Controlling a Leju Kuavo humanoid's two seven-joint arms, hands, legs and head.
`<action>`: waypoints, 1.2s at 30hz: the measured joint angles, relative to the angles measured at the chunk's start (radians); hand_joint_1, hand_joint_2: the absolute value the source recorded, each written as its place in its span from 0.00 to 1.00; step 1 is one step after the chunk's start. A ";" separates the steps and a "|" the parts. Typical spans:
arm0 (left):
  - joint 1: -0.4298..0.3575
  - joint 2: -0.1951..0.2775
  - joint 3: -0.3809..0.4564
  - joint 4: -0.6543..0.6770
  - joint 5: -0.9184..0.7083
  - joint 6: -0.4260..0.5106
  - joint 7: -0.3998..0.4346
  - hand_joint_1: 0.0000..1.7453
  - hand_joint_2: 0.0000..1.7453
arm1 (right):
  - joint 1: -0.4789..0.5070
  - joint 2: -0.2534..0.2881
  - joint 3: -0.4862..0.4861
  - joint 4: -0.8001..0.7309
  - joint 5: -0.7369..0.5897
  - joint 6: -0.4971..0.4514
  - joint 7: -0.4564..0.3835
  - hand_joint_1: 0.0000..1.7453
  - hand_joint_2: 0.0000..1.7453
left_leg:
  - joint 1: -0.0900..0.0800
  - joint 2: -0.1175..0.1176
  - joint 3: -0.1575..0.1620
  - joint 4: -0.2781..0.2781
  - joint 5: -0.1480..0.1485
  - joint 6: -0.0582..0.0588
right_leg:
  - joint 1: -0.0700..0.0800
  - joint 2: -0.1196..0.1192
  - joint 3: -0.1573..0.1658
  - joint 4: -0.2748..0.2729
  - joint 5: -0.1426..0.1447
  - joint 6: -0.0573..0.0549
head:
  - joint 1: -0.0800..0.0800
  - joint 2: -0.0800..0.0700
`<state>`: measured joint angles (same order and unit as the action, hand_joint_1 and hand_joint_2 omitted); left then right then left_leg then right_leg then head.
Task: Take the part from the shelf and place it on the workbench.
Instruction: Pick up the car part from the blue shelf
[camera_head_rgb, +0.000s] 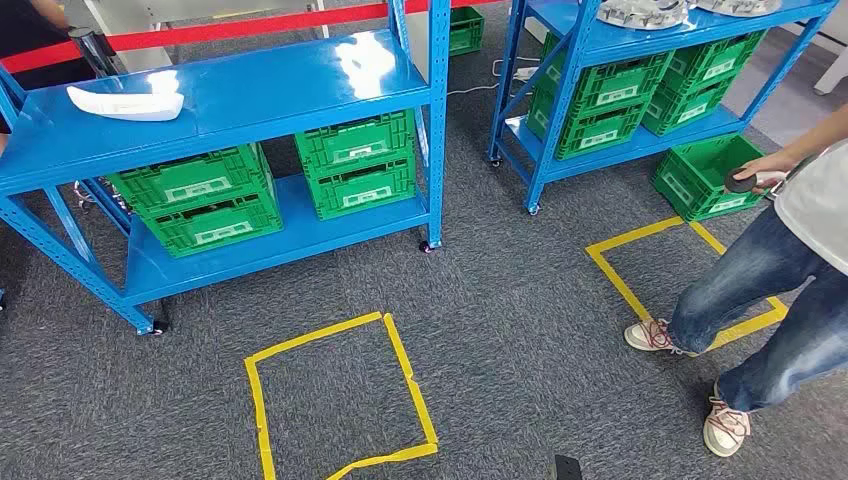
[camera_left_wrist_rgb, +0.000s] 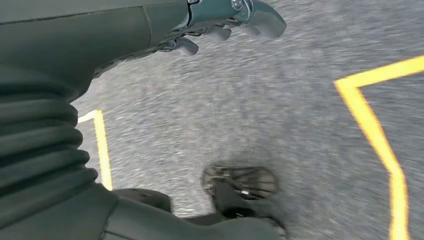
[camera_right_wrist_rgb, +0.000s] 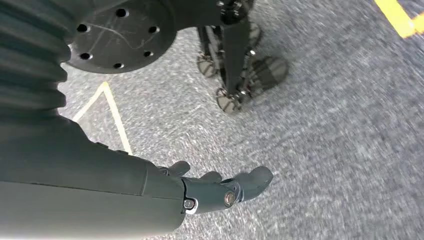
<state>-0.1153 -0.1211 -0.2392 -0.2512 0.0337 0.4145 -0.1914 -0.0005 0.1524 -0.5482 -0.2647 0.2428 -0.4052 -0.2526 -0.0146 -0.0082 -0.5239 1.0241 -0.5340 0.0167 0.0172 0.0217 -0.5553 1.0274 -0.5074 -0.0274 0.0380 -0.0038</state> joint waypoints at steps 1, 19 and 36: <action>-0.003 -0.001 -0.003 0.001 -0.002 0.000 -0.003 0.00 0.00 | -0.001 0.001 -0.003 0.001 0.002 -0.003 -0.002 0.00 0.00 | 0.000 0.000 0.000 0.000 0.000 0.000 | 0.000 0.000 0.000 0.000 0.000 0.000 | 0.000 0.000; -0.266 -0.069 -0.316 0.014 -0.342 -0.091 -0.111 0.00 0.00 | -0.027 0.020 -0.075 0.038 0.114 -0.088 -0.035 0.00 0.00 | 0.000 -0.002 0.005 0.000 0.001 -0.001 | 0.000 0.000 0.001 0.000 0.001 0.000 | 0.000 0.000; -0.654 -0.138 -0.444 -0.011 -0.634 0.193 0.001 0.00 0.00 | -0.036 0.026 -0.091 0.043 0.156 -0.068 -0.057 0.00 0.00 | 0.000 -0.006 0.007 0.000 0.004 -0.002 | 0.000 -0.004 0.002 0.001 0.002 0.000 | 0.000 0.000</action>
<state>-0.7692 -0.2592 -0.6835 -0.2619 -0.6006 0.6075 -0.1906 -0.0362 0.1785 -0.6389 -0.2212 0.3993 -0.4734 -0.3095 -0.0146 -0.0141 -0.5174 1.0237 -0.5298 0.0144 0.0169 0.0181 -0.5531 1.0280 -0.5052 -0.0273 0.0381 -0.0038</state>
